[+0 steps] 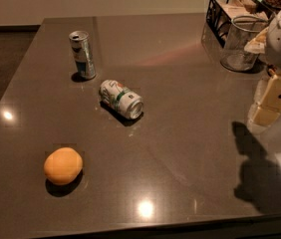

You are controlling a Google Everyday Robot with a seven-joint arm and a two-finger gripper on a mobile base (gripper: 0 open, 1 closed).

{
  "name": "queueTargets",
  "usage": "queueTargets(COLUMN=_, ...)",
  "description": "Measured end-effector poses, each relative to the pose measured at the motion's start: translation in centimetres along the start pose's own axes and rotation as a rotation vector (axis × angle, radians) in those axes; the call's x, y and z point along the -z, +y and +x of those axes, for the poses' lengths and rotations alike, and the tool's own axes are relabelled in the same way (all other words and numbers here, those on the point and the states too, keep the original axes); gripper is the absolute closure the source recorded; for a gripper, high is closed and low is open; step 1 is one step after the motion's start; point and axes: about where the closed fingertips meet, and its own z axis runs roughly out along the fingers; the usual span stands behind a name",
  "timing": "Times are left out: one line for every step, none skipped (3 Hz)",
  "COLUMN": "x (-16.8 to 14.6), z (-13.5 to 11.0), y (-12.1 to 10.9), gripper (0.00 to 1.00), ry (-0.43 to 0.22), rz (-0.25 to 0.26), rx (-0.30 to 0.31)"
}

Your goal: Pick orange

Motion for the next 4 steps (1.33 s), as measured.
queueTargets(x=0.0, z=0.0, y=0.0, gripper=0.0, ry=-0.001, rz=0.0, rx=0.001)
queueTargets(x=-1.1, z=-2.6, y=0.4, gripper=0.0, ry=-0.049, rz=-0.028, rx=0.051)
queueTargets(x=-2.9, z=-5.8, y=0.5, gripper=0.0, ry=-0.093, rz=-0.066, rx=0.109)
queueTargets(x=-4.9, z=-9.1, y=1.3, gripper=0.0, ry=-0.14, rz=-0.123, rx=0.169)
